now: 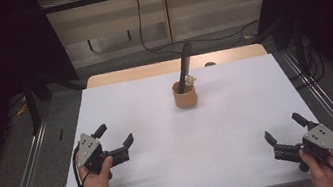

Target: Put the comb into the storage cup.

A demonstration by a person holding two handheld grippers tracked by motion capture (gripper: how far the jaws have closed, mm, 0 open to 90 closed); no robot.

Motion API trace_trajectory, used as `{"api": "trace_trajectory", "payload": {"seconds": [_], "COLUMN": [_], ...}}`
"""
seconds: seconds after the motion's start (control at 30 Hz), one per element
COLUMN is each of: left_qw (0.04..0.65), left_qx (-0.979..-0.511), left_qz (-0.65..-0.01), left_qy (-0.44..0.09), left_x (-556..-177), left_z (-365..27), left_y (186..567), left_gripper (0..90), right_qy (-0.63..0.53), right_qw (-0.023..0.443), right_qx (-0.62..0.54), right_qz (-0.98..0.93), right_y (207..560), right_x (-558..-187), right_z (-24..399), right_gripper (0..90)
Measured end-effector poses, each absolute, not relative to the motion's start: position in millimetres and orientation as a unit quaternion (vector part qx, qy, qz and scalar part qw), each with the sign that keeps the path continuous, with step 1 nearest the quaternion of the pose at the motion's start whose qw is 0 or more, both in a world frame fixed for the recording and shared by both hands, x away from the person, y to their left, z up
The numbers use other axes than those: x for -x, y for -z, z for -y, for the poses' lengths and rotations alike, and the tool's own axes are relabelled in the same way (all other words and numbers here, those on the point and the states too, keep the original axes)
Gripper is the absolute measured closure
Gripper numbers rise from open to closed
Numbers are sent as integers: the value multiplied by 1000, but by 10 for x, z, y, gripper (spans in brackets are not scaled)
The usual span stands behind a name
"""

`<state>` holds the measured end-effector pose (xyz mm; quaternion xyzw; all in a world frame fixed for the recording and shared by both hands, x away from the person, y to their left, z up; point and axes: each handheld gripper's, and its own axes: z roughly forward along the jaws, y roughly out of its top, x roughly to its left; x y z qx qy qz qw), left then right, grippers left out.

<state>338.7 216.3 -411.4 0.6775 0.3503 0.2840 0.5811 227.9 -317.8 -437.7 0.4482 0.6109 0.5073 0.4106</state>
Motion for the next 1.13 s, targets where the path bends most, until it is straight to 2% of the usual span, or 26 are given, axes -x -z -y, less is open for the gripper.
{"api": "trace_trajectory", "payload": {"seconds": [0.37, 0.7, 0.83, 1.13], "left_qw": [558, 560, 571, 575], "left_qx": [-688, -671, -658, -659], "left_qz": [-362, -371, -384, -390], "left_qy": [-290, -313, -306, -288], "left_x": [-3207, -3048, -2994, -2982], "left_z": [-2283, -2340, -2374, -2341], "left_y": [4185, 4225, 4265, 4276], "left_gripper": [20, 20, 20, 20], "right_qy": [-507, -503, -504, -501], "right_qw": [411, 410, 411, 411], "right_qx": [-448, -450, -449, -450], "right_qz": [-611, -614, -613, -614], "right_y": [4376, 4383, 4381, 4389], "right_x": [-2277, -2287, -2282, -2304], "right_z": [3179, 3167, 3179, 3176], "right_gripper": [0, 0, 0, 0]}}
